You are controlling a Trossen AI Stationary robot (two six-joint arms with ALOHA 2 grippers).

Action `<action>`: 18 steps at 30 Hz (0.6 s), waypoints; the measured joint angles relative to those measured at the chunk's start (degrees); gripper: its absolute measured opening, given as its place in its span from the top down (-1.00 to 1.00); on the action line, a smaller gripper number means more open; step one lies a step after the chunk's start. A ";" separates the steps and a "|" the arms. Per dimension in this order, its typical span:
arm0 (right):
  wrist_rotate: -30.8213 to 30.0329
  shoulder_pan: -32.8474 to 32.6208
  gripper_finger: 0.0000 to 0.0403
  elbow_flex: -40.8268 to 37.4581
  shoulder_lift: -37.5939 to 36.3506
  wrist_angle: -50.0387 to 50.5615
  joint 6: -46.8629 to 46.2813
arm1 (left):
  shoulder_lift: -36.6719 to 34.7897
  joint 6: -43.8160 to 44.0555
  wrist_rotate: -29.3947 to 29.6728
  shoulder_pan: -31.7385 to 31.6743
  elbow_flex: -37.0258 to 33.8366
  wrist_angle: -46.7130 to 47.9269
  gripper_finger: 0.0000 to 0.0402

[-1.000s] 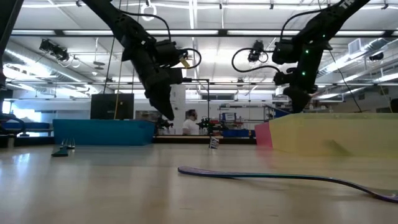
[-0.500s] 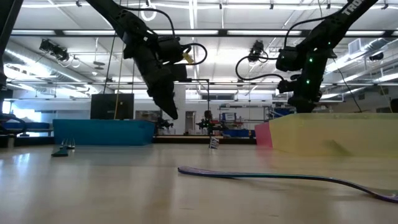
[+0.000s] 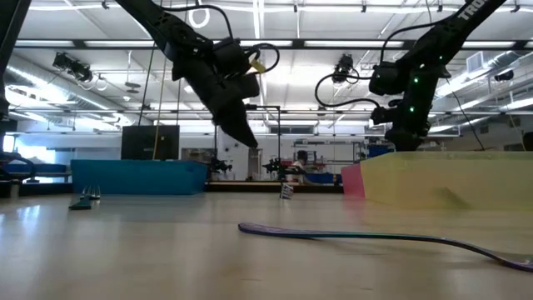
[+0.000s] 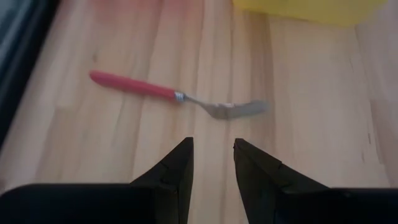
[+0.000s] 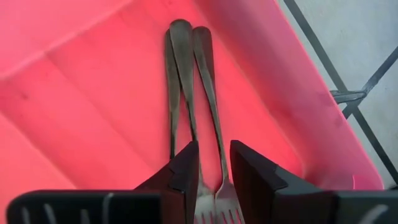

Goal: Sort silverware by color (type)
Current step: Put the top pink fork into the blue bin

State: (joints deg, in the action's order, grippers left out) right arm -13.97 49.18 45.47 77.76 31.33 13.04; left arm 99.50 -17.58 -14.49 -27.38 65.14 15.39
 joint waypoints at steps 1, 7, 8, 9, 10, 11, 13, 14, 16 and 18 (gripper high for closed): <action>-0.03 -0.23 0.50 0.00 0.00 0.00 0.00 | 0.00 0.33 0.03 -0.04 0.00 -1.03 0.43; -1.21 -2.48 0.50 0.98 -0.04 0.11 -4.58 | 0.00 9.52 0.54 0.65 0.02 -7.37 0.43; -1.62 -2.90 0.50 1.37 -0.04 0.23 -5.75 | 0.00 11.17 0.54 0.93 0.02 -8.10 0.43; -1.82 -3.38 0.50 1.78 -0.04 0.29 -6.97 | 0.00 12.71 0.65 1.25 0.02 -8.67 0.43; -1.86 -3.80 0.50 2.19 -0.04 0.46 -8.01 | 0.00 14.36 1.07 1.65 0.03 -9.17 0.43; -1.82 -4.22 0.50 2.61 -0.06 0.49 -9.00 | 0.00 15.83 2.20 2.12 0.04 -9.45 0.43; -1.52 -4.99 0.51 3.59 -0.07 0.51 -11.15 | 0.00 17.64 5.40 3.18 0.04 -9.54 0.43; -1.30 -5.39 0.51 4.06 -0.08 0.49 -12.37 | 0.00 18.66 7.19 3.77 0.04 -9.54 0.43; -1.12 -6.15 0.51 4.89 -0.09 0.47 -14.90 | 0.00 20.83 10.69 5.00 0.04 -10.13 0.43; -0.99 -6.86 0.51 5.29 -0.09 0.24 -17.97 | 0.42 23.01 13.20 6.15 0.06 -11.53 0.43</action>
State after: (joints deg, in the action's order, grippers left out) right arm -14.96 42.32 50.76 77.67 31.56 -4.93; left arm 99.93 5.43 -1.29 -21.22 65.20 3.86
